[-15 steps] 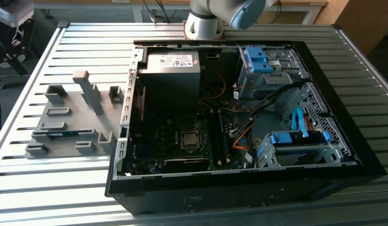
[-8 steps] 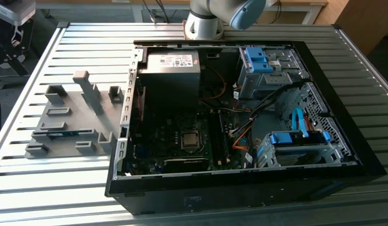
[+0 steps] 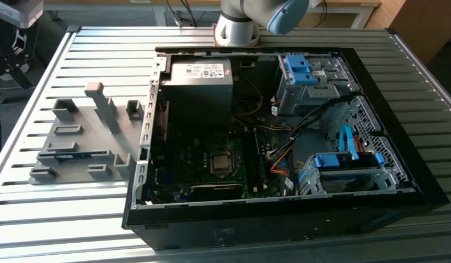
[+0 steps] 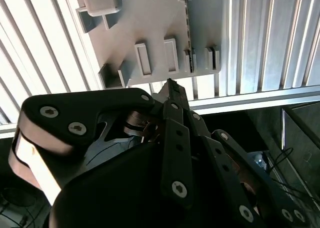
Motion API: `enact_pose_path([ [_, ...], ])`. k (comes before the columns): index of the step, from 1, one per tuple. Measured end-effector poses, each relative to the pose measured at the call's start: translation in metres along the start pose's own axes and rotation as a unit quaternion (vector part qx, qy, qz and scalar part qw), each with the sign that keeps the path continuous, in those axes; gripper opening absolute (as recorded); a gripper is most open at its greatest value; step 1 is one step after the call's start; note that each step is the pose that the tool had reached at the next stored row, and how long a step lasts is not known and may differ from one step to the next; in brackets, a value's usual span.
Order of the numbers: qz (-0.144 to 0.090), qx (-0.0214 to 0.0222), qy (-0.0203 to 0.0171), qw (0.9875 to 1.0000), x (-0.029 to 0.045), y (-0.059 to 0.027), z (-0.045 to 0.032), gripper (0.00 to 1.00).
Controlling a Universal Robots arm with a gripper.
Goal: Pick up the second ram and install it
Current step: 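Pick up the second ram and move it above second insertion slot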
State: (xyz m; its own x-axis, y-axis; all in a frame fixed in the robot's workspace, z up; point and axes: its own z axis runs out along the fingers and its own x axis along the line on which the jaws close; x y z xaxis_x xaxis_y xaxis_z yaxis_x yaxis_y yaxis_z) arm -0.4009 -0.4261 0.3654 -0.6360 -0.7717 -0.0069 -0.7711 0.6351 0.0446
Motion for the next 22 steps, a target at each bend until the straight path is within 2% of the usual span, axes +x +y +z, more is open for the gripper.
enact_pose_path([
  [6,-0.024,-0.0002,0.0011,0.9997,0.0004,0.0000,0.0005,0.11],
  [13,-0.054,-0.0004,0.0024,0.9985,0.0009,0.0000,0.0012,0.11],
  [18,-0.081,-0.0004,0.0035,0.9967,0.0010,0.0000,0.0017,0.11],
  [22,-0.103,-0.0004,0.0044,0.9947,0.0011,-0.0001,0.0022,0.11],
])
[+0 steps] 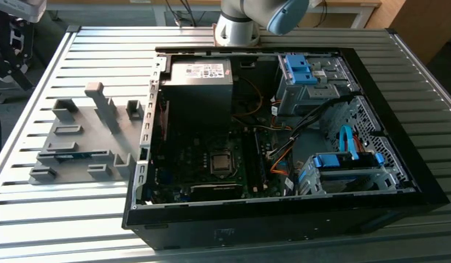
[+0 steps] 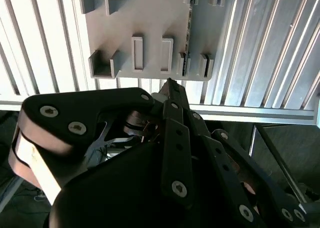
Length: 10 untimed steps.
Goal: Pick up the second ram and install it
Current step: 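Pick up the second ram and move it above second insertion slot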
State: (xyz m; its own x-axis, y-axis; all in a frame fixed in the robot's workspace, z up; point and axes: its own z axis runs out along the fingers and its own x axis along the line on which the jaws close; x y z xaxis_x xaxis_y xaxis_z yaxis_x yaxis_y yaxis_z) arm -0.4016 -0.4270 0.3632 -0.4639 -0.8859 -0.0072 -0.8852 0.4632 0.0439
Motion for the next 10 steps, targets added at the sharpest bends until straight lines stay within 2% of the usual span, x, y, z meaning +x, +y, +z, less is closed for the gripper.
enact_pose_path([
  [6,-0.030,0.0006,0.0008,0.9996,0.0009,0.0000,0.0006,0.11],
  [10,-0.049,0.0006,0.0017,0.9988,0.0013,0.0000,0.0008,0.11],
])
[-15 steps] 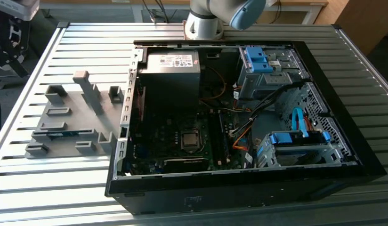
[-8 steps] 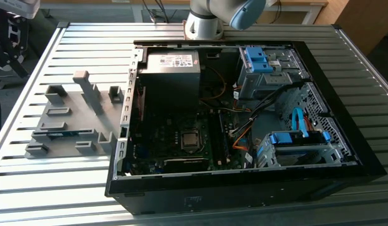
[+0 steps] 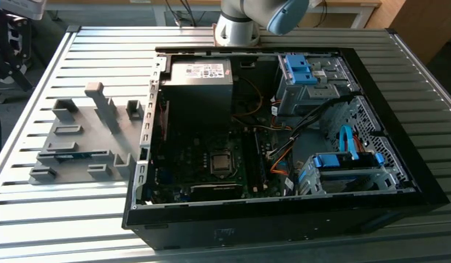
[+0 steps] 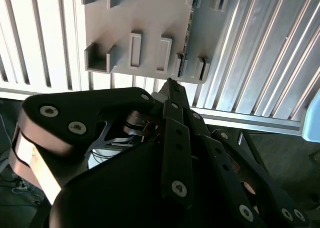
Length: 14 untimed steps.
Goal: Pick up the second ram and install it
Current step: 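Pick up the second ram and move it above second insertion slot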
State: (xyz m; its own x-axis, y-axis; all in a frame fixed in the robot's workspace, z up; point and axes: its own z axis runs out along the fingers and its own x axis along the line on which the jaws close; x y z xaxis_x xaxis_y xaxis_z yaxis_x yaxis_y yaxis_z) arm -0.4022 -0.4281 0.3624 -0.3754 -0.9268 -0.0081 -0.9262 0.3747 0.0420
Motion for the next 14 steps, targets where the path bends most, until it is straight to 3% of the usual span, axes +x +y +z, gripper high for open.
enact_pose_path([
  [8,-0.032,0.0000,0.0011,0.9995,0.0004,-0.0001,0.0012,0.11],
  [14,-0.060,-0.0002,0.0024,0.9982,0.0005,-0.0003,0.0020,0.11],
])
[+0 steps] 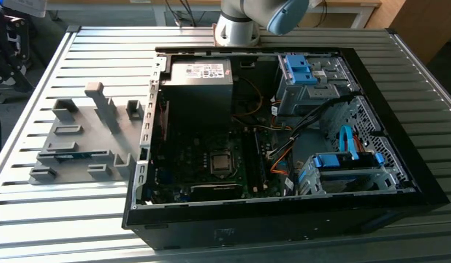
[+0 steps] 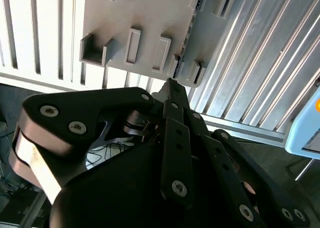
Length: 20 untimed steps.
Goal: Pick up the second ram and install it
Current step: 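Pick up the second ram and move it above second insertion slot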
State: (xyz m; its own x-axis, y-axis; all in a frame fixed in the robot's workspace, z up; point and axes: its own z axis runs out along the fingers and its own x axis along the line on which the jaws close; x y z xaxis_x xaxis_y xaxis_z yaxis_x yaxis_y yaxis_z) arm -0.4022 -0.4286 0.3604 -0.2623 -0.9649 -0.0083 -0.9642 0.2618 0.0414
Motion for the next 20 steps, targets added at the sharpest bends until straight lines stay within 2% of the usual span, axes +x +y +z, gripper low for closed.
enact_pose_path([
  [9,-0.043,-0.0003,0.0017,0.9991,0.0005,-0.0002,0.0017,0.11],
  [13,-0.063,-0.0002,0.0025,0.9980,0.0009,-0.0003,0.0028,0.11],
  [17,-0.086,-0.0004,0.0035,0.9963,0.0012,-0.0004,0.0042,0.11],
  [20,-0.093,-0.0003,0.0037,0.9956,0.0016,-0.0002,0.0061,0.11],
])
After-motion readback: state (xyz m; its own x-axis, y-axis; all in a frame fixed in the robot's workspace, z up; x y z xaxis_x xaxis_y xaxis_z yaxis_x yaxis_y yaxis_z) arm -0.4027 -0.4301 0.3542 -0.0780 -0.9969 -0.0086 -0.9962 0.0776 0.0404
